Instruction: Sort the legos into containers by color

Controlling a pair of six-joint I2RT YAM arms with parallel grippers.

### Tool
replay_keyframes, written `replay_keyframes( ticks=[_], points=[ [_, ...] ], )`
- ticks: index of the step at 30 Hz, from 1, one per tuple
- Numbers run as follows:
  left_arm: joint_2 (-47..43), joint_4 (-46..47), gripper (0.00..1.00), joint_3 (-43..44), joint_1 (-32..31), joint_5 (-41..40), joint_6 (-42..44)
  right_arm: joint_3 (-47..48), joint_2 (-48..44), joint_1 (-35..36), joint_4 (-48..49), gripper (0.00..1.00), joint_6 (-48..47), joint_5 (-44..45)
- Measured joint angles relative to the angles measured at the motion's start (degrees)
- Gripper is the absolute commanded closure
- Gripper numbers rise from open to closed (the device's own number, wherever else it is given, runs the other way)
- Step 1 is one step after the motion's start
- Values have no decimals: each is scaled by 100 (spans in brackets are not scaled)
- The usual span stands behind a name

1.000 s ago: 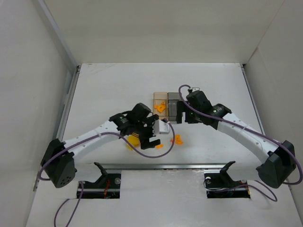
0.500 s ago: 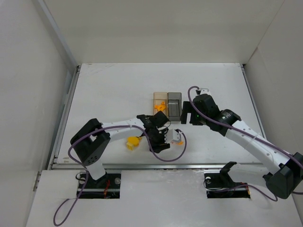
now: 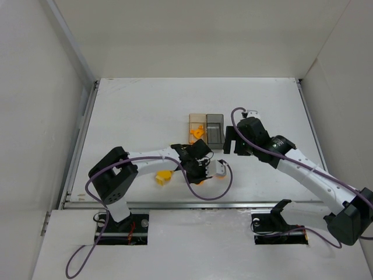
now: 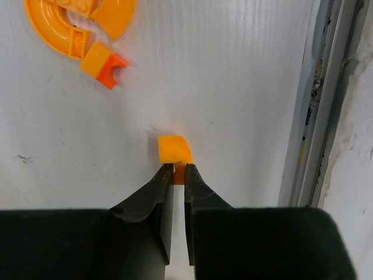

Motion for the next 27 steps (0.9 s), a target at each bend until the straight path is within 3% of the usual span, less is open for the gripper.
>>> replay_keyframes(
  ticks=[11, 22, 27],
  points=[
    [-339, -81, 100, 35, 122, -50, -302, 2, 0, 0, -55, 3, 9, 92],
    [-568, 24, 100, 1499, 1893, -146, -1582, 2, 52, 26, -229, 3, 260, 374],
    [-9, 461, 100, 2061, 2070, -476, -1899, 4, 306, 26, -236, 3, 304, 376]
  ],
)
